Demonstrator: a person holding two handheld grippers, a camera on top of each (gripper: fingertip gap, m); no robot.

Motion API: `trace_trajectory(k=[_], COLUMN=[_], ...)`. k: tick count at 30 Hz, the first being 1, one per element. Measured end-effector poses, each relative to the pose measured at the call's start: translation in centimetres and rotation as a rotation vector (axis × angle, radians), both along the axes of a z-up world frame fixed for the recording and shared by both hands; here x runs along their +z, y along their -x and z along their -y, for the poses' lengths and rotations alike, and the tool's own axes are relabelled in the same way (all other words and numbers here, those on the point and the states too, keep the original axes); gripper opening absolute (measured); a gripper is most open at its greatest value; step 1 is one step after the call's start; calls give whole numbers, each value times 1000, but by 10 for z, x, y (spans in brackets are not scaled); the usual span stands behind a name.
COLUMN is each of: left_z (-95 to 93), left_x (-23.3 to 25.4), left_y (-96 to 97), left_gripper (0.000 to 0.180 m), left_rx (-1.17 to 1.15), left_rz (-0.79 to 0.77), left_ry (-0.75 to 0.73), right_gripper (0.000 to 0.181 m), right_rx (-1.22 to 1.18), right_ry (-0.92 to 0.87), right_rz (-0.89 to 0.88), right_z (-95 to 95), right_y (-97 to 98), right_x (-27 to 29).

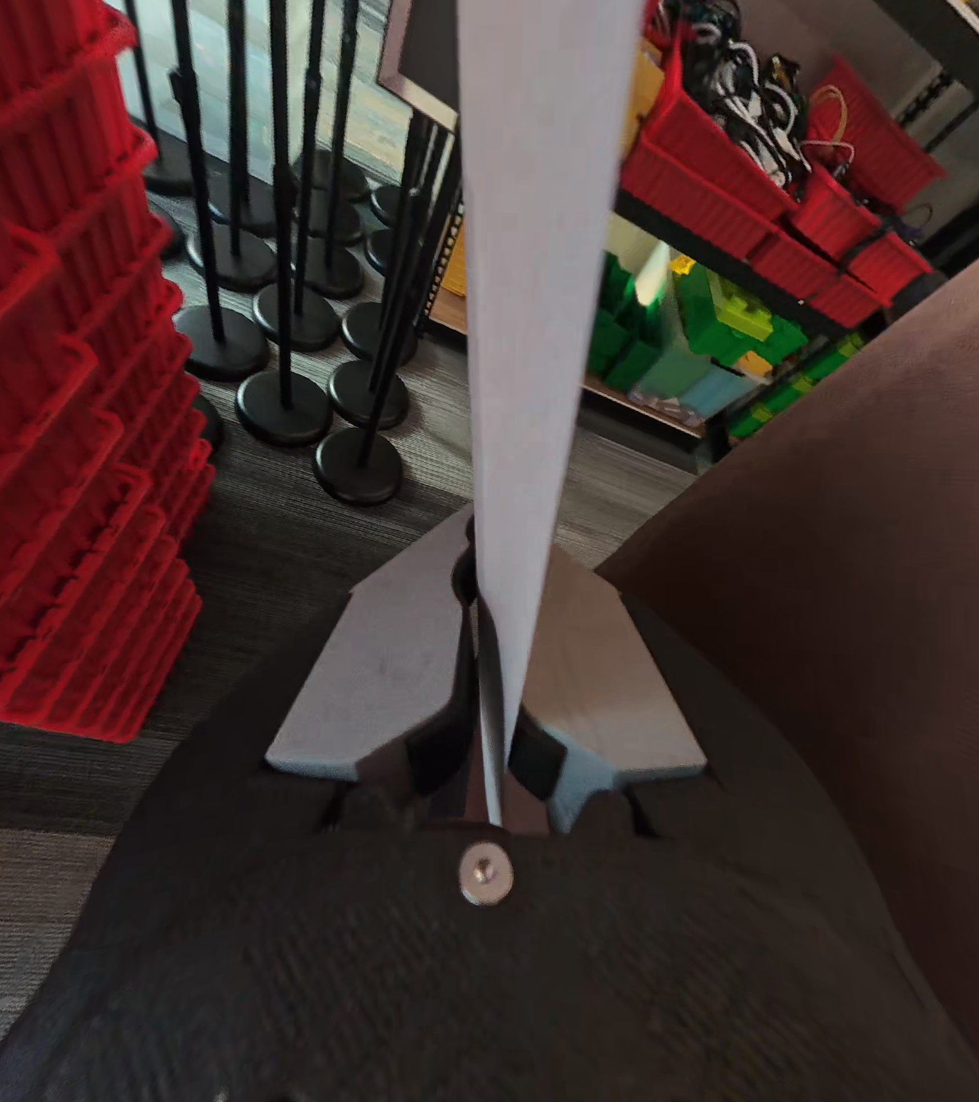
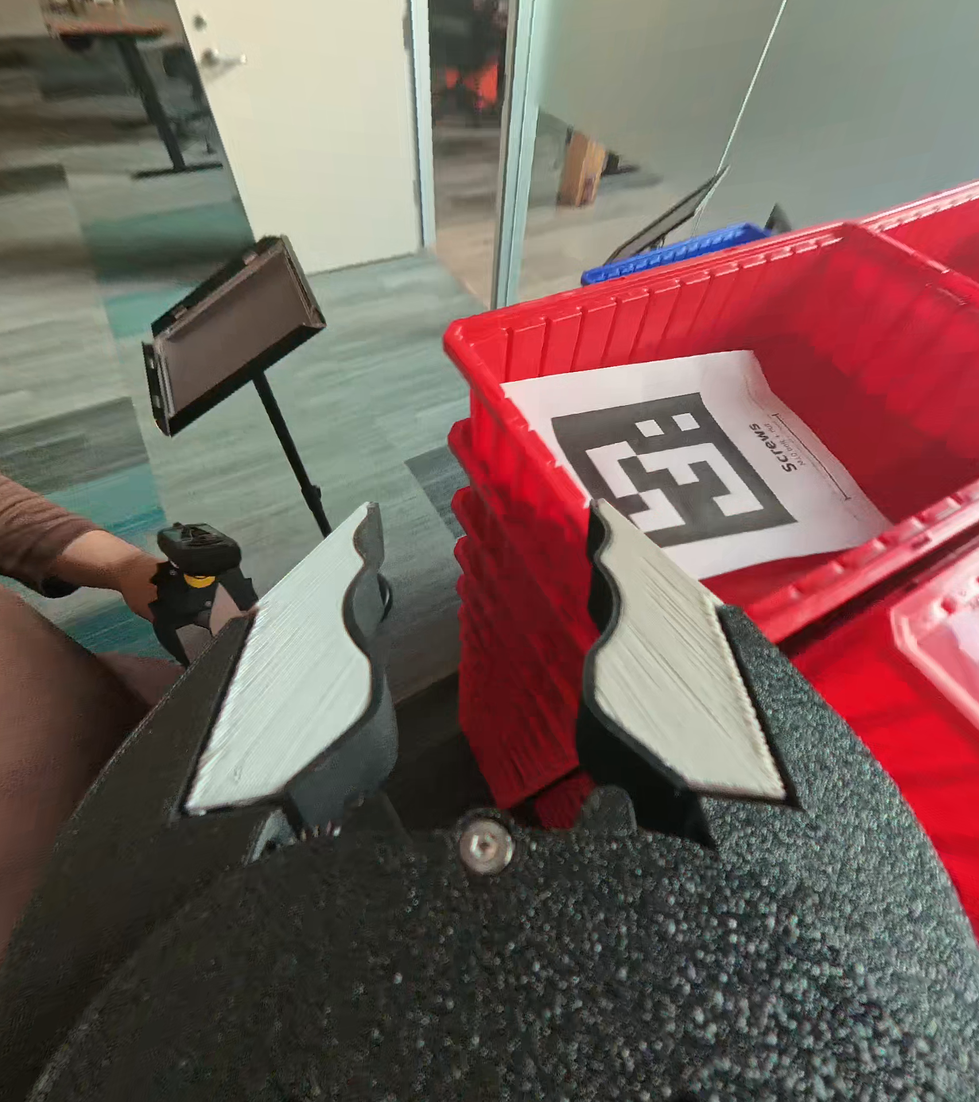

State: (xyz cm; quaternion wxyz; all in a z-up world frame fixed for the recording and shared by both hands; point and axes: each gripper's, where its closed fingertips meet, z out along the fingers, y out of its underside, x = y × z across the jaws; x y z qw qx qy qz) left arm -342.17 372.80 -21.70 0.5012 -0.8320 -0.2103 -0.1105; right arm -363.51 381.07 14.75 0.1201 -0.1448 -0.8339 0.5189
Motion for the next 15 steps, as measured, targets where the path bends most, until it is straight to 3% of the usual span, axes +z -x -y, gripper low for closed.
trace_trajectory(k=[3, 7, 10, 15], left_z=[19, 48, 73, 116], left_x=[-2, -5, -6, -28], left_y=[19, 37, 43, 40], left_gripper=[1, 1, 1, 0], left_rx=[81, 177, 276, 521], left_rz=[-43, -46, -51, -25], left_ry=[-36, -69, -72, -14], right_gripper=[69, 68, 53, 62], right_rx=[48, 97, 215, 337], right_ry=[-118, -404, -507, -700], right_rz=[129, 155, 188, 263], right_z=[49, 92, 120, 143], right_y=[71, 156, 196, 261], right_x=[6, -20, -38, -87])
